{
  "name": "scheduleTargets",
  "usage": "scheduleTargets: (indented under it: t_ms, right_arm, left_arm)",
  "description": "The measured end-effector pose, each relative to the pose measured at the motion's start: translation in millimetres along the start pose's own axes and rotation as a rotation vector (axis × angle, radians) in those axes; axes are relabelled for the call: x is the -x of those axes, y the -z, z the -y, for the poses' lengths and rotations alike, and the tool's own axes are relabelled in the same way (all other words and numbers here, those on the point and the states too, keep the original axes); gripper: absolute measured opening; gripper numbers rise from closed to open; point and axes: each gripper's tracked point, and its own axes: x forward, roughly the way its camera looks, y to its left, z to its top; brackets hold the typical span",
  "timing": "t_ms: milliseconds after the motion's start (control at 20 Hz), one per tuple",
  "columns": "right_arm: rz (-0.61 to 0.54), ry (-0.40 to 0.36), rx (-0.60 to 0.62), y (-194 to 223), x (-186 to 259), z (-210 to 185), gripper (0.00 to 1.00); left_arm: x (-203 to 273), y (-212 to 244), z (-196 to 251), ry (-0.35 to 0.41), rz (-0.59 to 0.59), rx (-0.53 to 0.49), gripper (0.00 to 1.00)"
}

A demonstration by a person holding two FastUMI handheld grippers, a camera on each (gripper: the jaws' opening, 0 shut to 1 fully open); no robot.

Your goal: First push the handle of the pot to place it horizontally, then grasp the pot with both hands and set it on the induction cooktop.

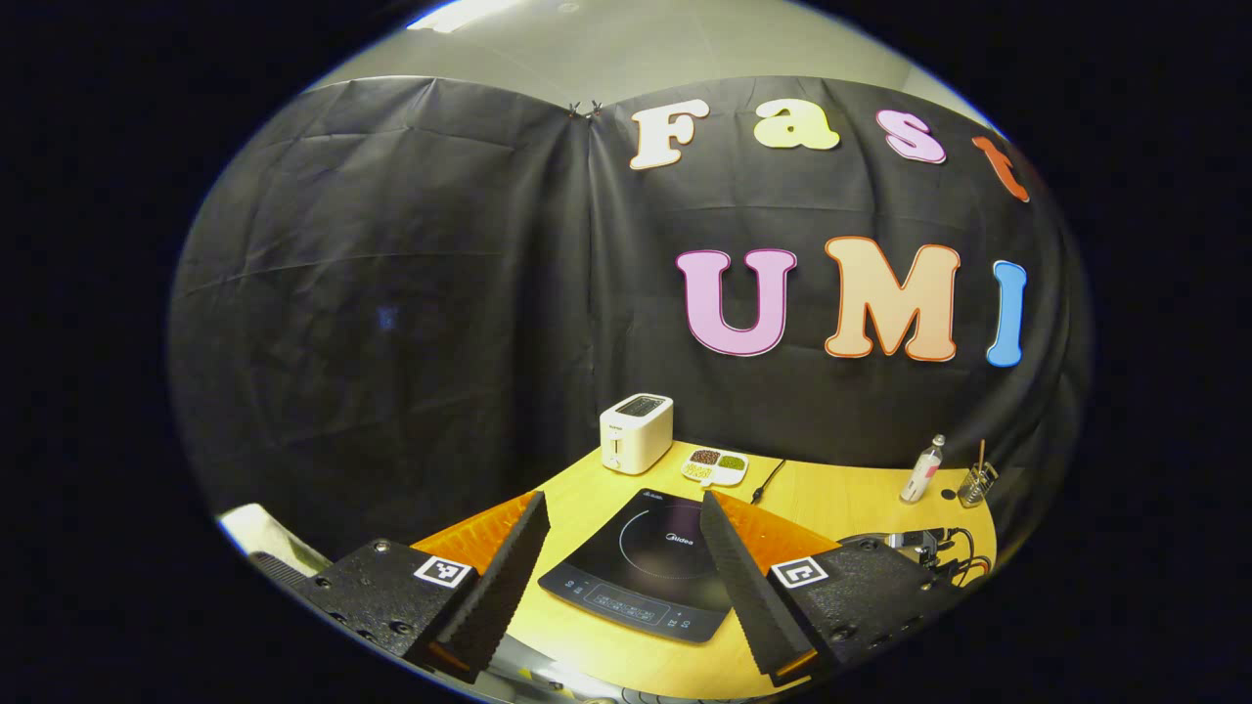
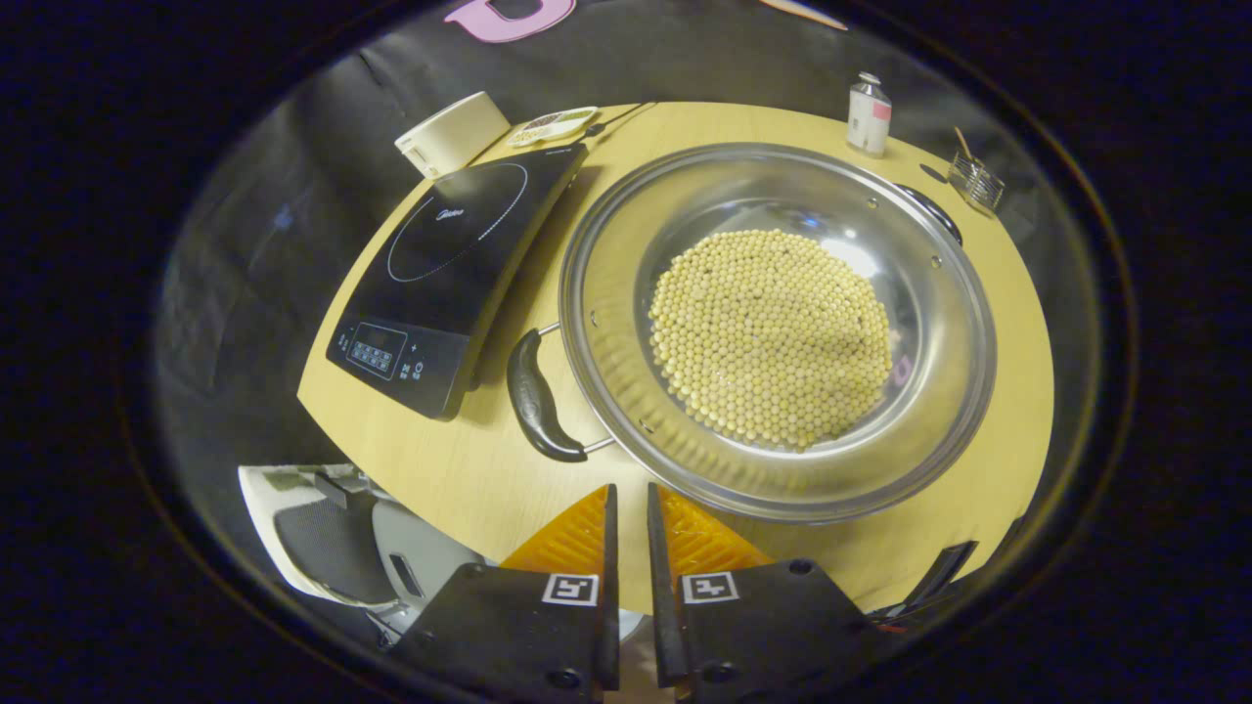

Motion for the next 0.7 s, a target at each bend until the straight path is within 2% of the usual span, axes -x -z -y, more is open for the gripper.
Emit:
scheduleTargets:
  t_ms: [100, 150, 200, 350, 400, 450, 500, 550, 650, 700]
  right_arm:
    - [0.001, 0.011, -0.012, -2, -2, -3, 0.17]
    - [0.006, 0.019, -0.02, -2, -4, -5, 0.17]
    - [0.015, 0.032, -0.031, -5, -5, -6, 0.17]
    - [0.031, 0.063, -0.086, -8, -6, -13, 0.16]
    - [0.039, 0.073, -0.104, -11, -5, -16, 0.16]
    - [0.046, 0.085, -0.12, -12, -6, -19, 0.07]
    - [0.055, 0.099, -0.137, -16, -7, -21, 0.07]
    - [0.063, 0.111, -0.156, -19, -8, -25, 0.16]
    - [0.079, 0.132, -0.188, -26, -11, -31, 0.16]
    - [0.082, 0.141, -0.203, -30, -12, -33, 0.06]
  left_arm:
    - [-7, -5, 1, 0.021, 0.013, -0.006, 0.95]
    - [-12, -5, 1, 0.034, 0.016, -0.009, 0.92]
    - [-17, -6, 0, 0.05, 0.018, -0.015, 0.95]
    - [-32, -6, -4, 0.113, 0.025, -0.038, 0.92]
    - [-38, -6, -6, 0.136, 0.024, -0.044, 0.94]
    - [-44, -5, -7, 0.157, 0.024, -0.052, 0.92]
    - [-50, -6, -8, 0.178, 0.024, -0.061, 0.92]
    - [-55, -6, -9, 0.199, 0.026, -0.068, 0.92]
    - [-63, -6, -10, 0.244, 0.031, -0.075, 0.94]
    - [-66, -6, -9, 0.265, 0.029, -0.077, 0.96]
